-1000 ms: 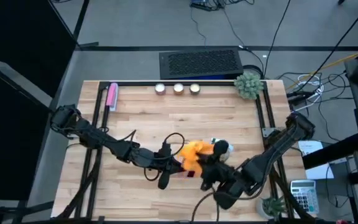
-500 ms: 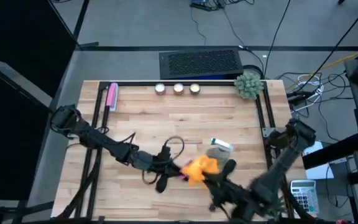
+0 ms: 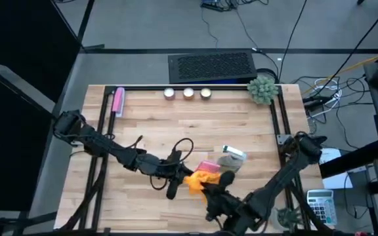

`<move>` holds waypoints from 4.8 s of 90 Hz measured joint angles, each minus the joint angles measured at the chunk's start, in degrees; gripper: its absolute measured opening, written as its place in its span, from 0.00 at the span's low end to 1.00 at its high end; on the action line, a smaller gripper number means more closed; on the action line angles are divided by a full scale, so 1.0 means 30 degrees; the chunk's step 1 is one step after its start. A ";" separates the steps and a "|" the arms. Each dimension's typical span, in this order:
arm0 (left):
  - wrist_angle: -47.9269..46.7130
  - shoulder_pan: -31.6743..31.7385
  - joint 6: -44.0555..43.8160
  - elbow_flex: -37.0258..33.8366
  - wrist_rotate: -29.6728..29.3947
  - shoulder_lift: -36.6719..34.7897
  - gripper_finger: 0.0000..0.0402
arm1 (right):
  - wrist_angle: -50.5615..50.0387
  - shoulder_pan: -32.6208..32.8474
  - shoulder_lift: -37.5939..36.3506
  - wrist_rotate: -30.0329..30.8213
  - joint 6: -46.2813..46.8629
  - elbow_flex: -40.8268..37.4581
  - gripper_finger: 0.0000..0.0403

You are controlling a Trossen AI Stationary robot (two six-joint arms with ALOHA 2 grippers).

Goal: Apply microfiber cloth
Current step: Wipe the back side of the cellphone using the orange microfiber cloth, then wipe the front side of the pink cellphone using the orange microfiber cloth

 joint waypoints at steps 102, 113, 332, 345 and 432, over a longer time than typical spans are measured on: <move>0.0812 0.0039 0.0487 -0.0056 -0.0260 -0.0085 0.04 | -0.0054 0.0030 0.0500 -0.2746 0.5558 -0.1226 0.05; 0.1213 -0.0038 0.0461 0.0024 0.0123 -0.0140 0.04 | 0.0192 0.0452 0.0515 -0.2922 0.4118 -0.0225 0.05; 0.0252 -0.0551 0.2755 0.0000 0.1075 -0.0160 0.04 | -0.5442 0.1709 -0.4299 -0.1940 0.1706 0.4602 0.05; -0.3166 -0.0462 0.6222 0.0000 -0.0005 -0.0751 0.04 | -0.6891 0.3456 -0.3613 -0.5712 0.6627 0.4594 0.05; -0.7975 0.0033 1.8175 -0.7620 -0.8747 -0.1150 0.05 | -1.1054 0.2955 0.3786 -0.6116 1.7225 0.4573 0.06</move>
